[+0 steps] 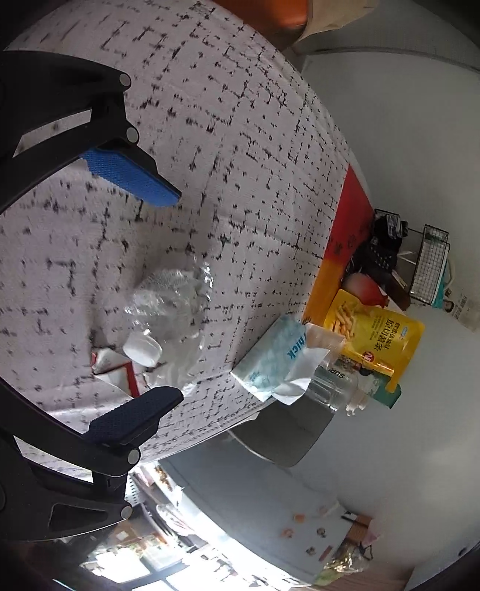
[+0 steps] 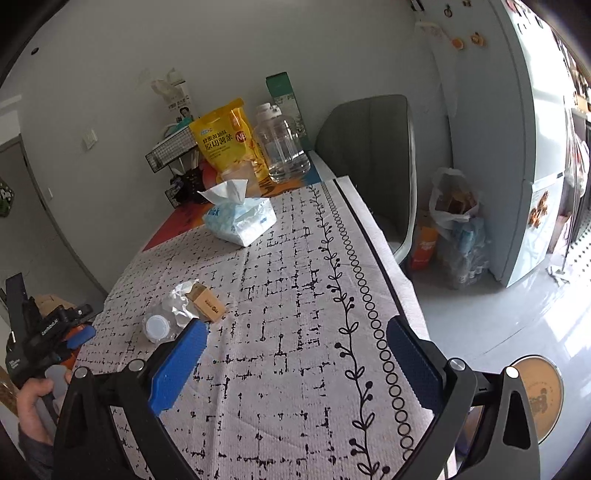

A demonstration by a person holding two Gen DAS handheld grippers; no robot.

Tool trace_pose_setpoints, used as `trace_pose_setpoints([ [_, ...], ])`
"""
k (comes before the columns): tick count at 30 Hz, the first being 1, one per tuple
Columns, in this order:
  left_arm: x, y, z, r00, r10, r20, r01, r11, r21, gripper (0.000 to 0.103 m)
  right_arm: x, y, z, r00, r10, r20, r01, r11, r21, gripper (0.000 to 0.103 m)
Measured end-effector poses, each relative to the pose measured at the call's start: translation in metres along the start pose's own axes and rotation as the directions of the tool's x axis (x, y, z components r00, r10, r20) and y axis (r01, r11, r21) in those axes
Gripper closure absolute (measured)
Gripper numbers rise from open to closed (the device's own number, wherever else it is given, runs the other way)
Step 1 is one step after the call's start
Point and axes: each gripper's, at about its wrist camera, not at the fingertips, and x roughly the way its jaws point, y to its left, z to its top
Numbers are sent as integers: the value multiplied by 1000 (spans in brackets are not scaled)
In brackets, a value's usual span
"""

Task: Collect trash
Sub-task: 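Grasp the crumpled plastic bottle by its cap end with the left tool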

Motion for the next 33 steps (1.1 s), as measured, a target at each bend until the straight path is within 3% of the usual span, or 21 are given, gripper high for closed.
trace_pose_setpoints([
  [5, 25, -36, -7, 998, 64, -23, -62, 995, 81, 6, 18, -4, 0, 999, -10, -32, 11, 1000, 5, 8],
  [9, 47, -45, -9, 991, 120, -56, -116, 991, 73, 6, 24, -8, 3, 999, -12, -36, 13, 1000, 19, 8],
  [13, 58, -45, -8, 985, 164, -54, -161, 985, 56, 6, 28, -11, 3, 999, -20, -41, 21, 1000, 24, 8],
  [17, 67, -46, -8, 988, 147, -52, -145, 988, 44, 6, 32, -16, 2, 998, -28, -55, 30, 999, 37, 8],
  [23, 80, -47, -13, 980, 183, -80, -179, 982, 55, 6, 29, -11, 2, 998, -22, -50, 24, 999, 27, 8],
  [33, 56, -10, -19, 969, 233, -86, -232, 972, 23, 6, 15, -2, -2, 999, -9, -30, 10, 999, 37, 8],
])
